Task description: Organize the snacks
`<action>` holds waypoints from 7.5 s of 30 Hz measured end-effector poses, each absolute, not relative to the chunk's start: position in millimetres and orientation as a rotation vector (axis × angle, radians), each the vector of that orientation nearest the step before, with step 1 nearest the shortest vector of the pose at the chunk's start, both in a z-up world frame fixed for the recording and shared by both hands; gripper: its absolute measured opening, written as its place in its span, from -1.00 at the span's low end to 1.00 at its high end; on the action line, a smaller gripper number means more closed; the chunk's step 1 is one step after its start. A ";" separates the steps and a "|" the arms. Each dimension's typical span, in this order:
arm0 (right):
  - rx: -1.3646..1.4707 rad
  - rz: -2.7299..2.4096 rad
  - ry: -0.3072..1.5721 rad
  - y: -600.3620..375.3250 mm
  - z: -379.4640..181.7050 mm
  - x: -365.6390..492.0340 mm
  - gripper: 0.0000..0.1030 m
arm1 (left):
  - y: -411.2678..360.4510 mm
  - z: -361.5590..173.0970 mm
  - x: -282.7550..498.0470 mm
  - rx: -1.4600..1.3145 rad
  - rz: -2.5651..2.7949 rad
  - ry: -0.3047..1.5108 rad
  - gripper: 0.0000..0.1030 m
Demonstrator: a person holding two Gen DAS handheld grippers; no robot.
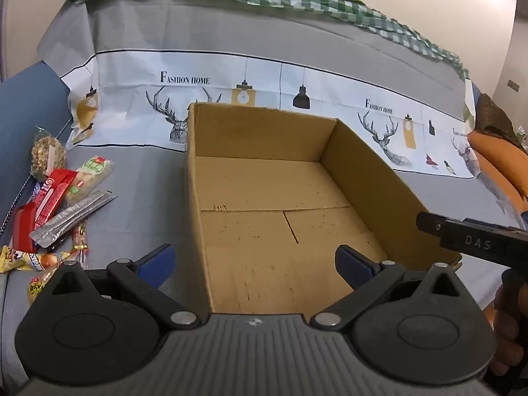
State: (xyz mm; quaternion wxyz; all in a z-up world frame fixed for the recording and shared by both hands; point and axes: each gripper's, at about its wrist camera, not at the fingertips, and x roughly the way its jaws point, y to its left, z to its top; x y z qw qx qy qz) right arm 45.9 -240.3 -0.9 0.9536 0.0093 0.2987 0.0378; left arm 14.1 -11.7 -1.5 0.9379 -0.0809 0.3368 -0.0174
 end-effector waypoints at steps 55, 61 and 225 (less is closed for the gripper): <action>-0.025 0.093 0.678 -230.1 -2.2 44.9 0.99 | -19.3 2.8 18.2 -0.148 -0.028 0.729 1.00; -0.034 0.085 0.668 -229.5 -4.1 43.3 0.99 | -18.6 2.5 17.5 -0.145 -0.025 0.731 1.00; 0.040 0.829 0.510 -89.2 15.0 -12.3 0.12 | 166.0 5.5 -0.7 -0.242 -0.004 0.612 -0.60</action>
